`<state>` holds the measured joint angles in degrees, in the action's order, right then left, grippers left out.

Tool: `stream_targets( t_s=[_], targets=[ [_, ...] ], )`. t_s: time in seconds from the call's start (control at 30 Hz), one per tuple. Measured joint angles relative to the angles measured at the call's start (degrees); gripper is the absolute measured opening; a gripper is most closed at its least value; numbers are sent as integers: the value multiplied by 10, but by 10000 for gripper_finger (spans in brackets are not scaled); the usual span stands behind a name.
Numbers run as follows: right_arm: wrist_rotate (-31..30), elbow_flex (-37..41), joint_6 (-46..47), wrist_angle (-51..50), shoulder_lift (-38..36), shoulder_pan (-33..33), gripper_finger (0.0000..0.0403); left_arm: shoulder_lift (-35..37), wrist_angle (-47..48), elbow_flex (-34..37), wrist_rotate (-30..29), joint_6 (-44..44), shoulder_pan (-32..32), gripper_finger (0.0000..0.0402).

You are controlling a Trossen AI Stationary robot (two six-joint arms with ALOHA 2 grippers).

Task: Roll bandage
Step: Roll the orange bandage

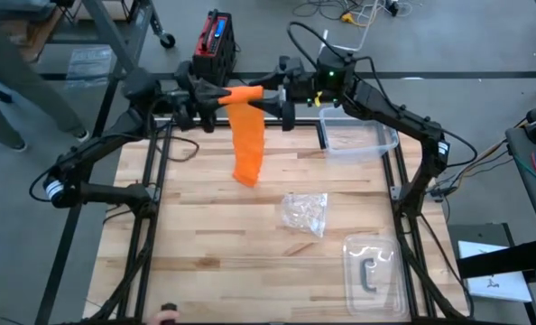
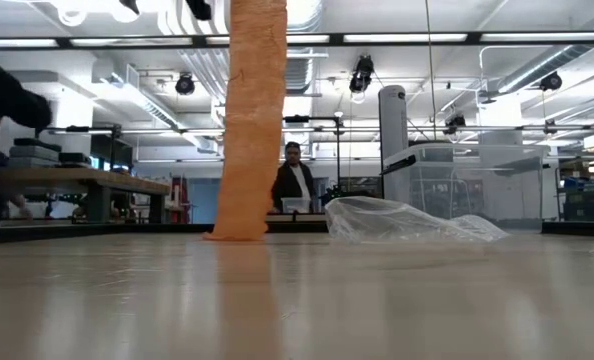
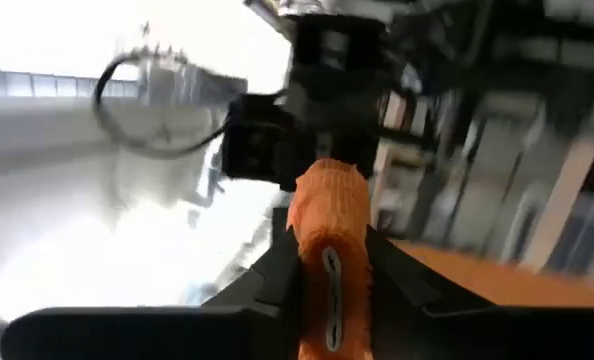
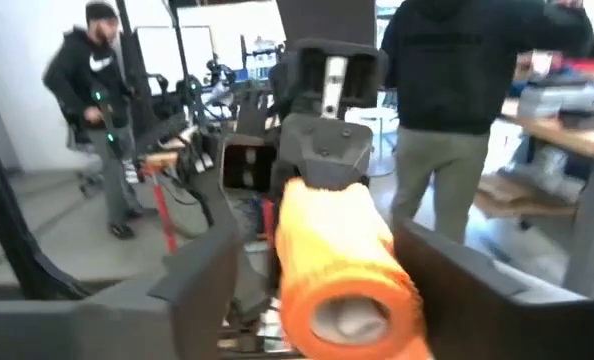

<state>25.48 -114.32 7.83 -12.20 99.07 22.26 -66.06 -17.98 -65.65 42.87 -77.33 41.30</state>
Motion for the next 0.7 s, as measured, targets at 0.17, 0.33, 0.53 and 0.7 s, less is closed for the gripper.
stream_targets(
  t_s=[0.17, 0.33, 0.53, 0.7],
  targets=[
    [-24, 0, -19, -35, -1, 0, 341, -1, 0, 0, 10, -32, 0, 59],
    [-28, 1, -38, -42, 2, -2, 337, 0, 0, 0, 26, -30, 0, 57],
    [-35, 1, -8, -24, 4, -2, 320, 2, 0, 0, 74, -31, 0, 69],
    [-39, 4, 35, -24, 4, -4, 308, 8, 1, 0, 87, -28, 1, 57]
  ],
)
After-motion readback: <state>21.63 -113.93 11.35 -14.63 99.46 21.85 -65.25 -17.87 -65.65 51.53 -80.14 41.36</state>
